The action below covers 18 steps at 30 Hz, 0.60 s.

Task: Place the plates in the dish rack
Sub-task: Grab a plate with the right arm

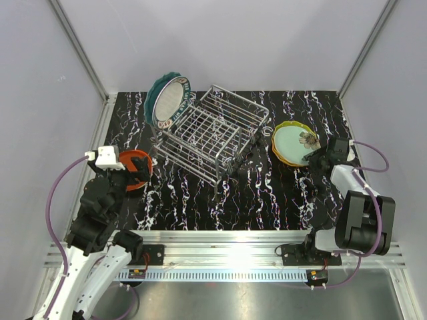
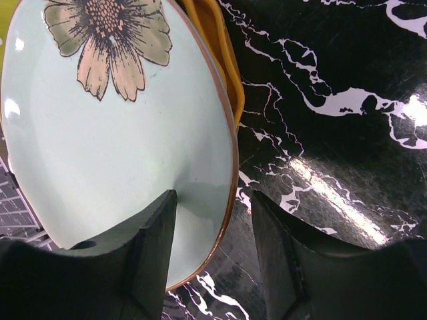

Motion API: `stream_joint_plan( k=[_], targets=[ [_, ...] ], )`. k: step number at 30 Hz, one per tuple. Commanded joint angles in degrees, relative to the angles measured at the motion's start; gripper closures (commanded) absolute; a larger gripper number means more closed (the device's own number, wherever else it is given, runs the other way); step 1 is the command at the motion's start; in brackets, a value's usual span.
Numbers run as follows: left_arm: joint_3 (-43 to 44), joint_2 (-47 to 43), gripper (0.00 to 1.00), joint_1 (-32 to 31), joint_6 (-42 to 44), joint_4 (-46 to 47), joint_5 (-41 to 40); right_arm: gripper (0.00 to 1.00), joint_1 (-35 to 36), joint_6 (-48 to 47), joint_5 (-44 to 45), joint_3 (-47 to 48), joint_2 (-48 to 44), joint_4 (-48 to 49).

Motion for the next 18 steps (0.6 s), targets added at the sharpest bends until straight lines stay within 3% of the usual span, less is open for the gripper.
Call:
stream_joint_plan(
  k=[1, 8, 10, 15, 18],
  targets=[
    [0.35, 0.83, 0.01, 0.16, -0.21, 2.28, 1.14, 0.44, 0.21, 2.06, -0.82, -0.76, -0.08, 3.26],
    [0.35, 0.83, 0.01, 0.16, -0.21, 2.28, 1.49, 0.52, 0.21, 3.38, -1.16, -1.46, 1.06, 4.93],
    [0.35, 0.83, 0.01, 0.16, -0.21, 2.28, 1.49, 0.60, 0.21, 3.73, -1.17, -1.72, 1.33, 5.11],
    [0.35, 0.74, 0.01, 0.16, -0.21, 2.28, 1.67, 0.66, 0.21, 3.74, 0.15, -2.08, 0.28, 3.79],
    [0.35, 0.74, 0.01, 0.16, -0.21, 2.28, 1.67, 0.74, 0.30, 3.82, 0.33, -2.34, -0.86, 3.27]
  ],
)
